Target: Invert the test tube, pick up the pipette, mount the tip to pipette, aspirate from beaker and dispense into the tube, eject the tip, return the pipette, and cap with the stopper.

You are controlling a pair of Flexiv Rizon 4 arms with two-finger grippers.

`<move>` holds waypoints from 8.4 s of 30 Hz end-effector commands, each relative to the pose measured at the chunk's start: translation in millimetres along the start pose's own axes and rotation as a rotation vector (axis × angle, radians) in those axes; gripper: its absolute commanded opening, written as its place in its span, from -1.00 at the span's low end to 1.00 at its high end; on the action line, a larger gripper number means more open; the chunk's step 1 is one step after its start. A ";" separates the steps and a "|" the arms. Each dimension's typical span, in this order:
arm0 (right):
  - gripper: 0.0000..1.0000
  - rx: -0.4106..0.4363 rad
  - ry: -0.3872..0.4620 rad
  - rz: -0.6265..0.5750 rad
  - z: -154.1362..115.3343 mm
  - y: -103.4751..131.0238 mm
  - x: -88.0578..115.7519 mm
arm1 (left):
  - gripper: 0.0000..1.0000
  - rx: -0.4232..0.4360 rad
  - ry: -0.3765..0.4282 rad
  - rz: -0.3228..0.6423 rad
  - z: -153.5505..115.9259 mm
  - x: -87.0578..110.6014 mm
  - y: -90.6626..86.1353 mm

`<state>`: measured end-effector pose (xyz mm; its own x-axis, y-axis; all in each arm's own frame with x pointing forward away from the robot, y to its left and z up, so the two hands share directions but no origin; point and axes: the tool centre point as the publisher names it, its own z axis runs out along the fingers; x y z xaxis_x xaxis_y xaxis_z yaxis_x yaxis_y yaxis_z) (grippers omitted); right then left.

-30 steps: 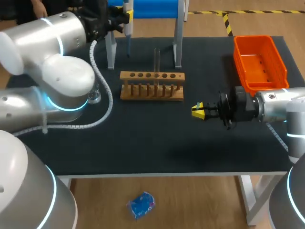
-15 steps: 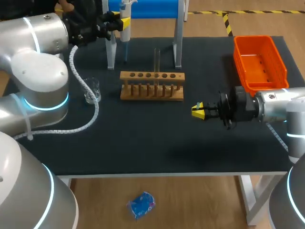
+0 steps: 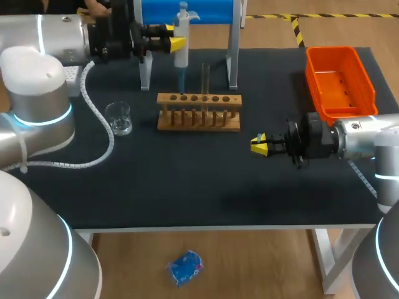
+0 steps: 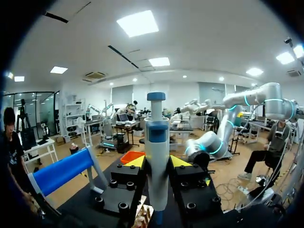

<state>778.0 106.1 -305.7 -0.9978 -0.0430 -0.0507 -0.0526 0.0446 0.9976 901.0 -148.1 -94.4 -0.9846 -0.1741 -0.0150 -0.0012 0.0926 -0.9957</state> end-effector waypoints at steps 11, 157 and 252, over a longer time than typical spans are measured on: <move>-1.00 0.000 -0.002 -0.001 -0.9 0.5 1.1 | -1.00 0.000 -0.095 0.009 21.6 82.4 -15.3; -1.00 -0.043 0.037 -0.149 50.8 23.0 -22.0 | -1.00 0.060 0.002 -0.064 91.6 121.8 -16.4; -1.00 -0.062 0.041 -0.131 52.8 38.4 -23.9 | -1.00 0.060 0.002 -0.064 91.6 121.8 -16.4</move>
<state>797.3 161.2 -274.3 -0.9801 -0.0835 -0.1803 -0.1788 -0.0254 0.9836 797.5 -260.1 -82.6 -0.9833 -0.1757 0.0477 -0.0522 0.0210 -0.9984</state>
